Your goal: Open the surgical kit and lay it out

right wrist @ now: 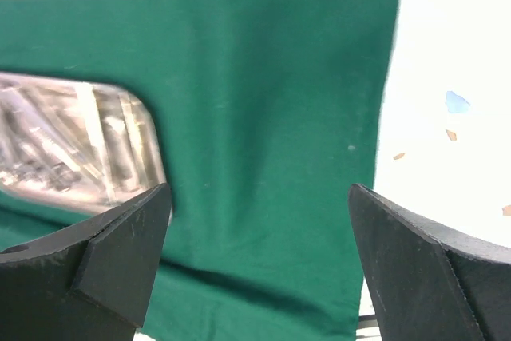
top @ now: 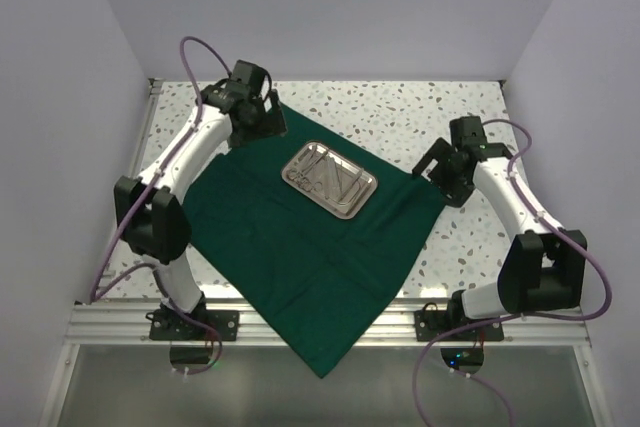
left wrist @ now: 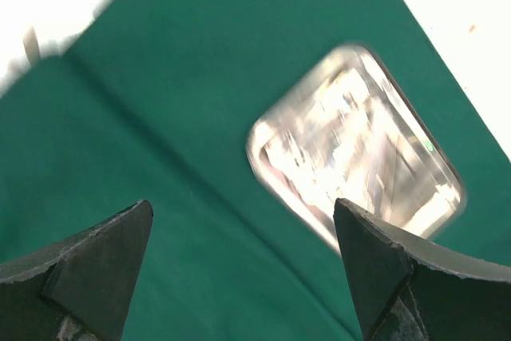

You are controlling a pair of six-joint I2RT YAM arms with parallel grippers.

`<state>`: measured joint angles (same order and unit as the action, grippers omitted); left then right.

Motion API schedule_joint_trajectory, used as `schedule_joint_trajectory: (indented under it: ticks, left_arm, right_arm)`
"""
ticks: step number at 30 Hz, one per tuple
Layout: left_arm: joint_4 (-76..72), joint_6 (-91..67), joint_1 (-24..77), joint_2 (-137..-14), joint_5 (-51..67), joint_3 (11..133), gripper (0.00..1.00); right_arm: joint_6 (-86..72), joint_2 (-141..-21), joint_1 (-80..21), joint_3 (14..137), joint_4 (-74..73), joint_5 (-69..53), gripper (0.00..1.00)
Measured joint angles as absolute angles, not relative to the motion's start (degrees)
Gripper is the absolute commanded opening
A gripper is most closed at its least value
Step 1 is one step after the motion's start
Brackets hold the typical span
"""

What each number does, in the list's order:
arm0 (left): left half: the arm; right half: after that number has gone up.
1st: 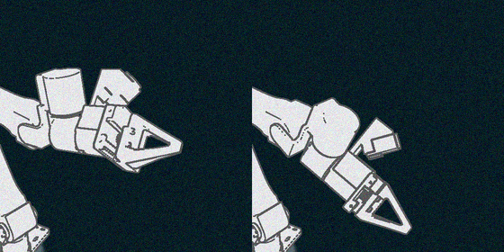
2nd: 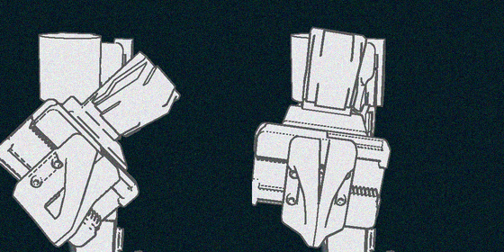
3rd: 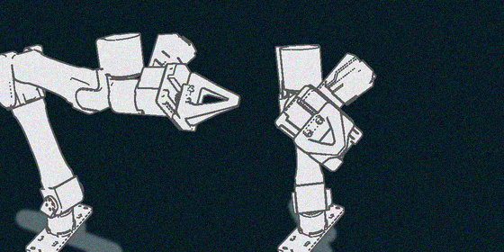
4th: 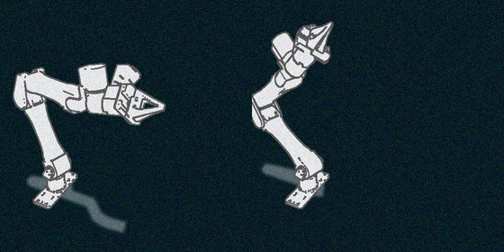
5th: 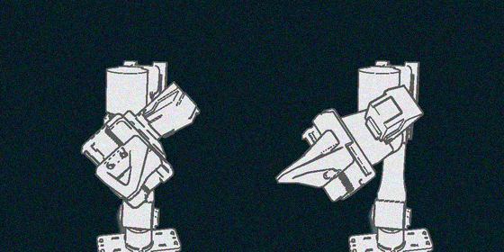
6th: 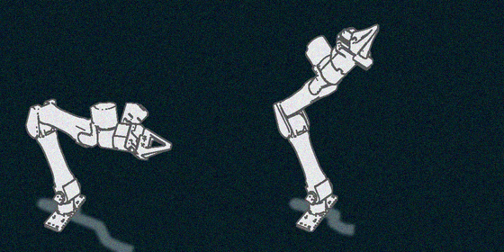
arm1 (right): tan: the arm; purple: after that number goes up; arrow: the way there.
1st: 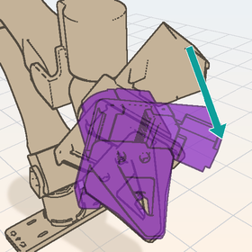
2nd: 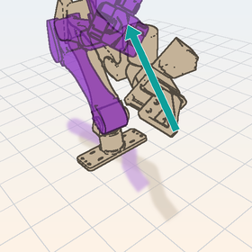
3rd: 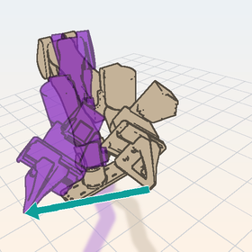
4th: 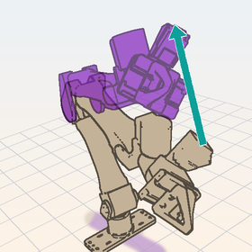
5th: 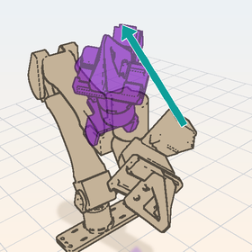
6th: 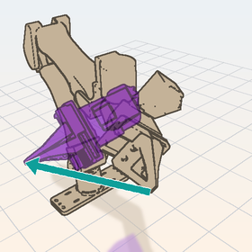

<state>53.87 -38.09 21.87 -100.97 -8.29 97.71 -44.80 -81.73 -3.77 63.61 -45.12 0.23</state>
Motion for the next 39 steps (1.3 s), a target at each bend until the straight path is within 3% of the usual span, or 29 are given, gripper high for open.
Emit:
schedule_joint_trajectory:
  ticks: [10,19,24,28,35,36,37,38,39]
  left_arm:
    - [35.4,-19.9,10.0,-124.3,3.1,110.4,0.95]
    - [30.4,-15.1,9.3,-140.7,7.5,121.8,0.96]
    - [28.8,-14.3,9.2,-144.4,8.6,126.3,0.92]
    - [27.6,-14.1,9.2,-144.7,9.2,125.3,0.7]
    - [22.8,-14.0,8.9,-141.5,12.3,117.8,0.43]
    - [22.5,-14.0,8.8,-141.0,13.1,116.9,0.4]
    - [22.3,-14.0,8.8,-140.7,13.6,116.2,0.27]
    - [22.2,-14.4,8.7,-140.4,14.2,115.6,0.22]
    - [22.3,-14.3,8.7,-140.2,14.9,115.1,0.13]
  right_arm:
    - [-48.0,-82.3,-3.7,56.4,-44.8,3.8,0.89]
    - [-48.3,-82.6,-3.7,55.5,-42.6,5.2,0.77]
    - [-48.2,-85.3,-3.7,55.5,-41.2,5.5,0.76]
    - [-49.1,-88.8,-3.7,54.5,-38.4,5.4,0.72]
    - [-51.9,-92.2,-3.0,51.8,-35.8,5.3,0.54]
    - [-52.1,-92.2,-2.9,51.7,-35.8,5.5,0.44]
    - [-52.2,-92.2,-2.9,51.5,-35.7,5.7,0.38]
    - [-52.5,-92.2,-2.9,51.3,-35.7,5.9,0.29]
    - [-52.6,-92.2,-2.8,51.2,-35.6,6.2,0.11]
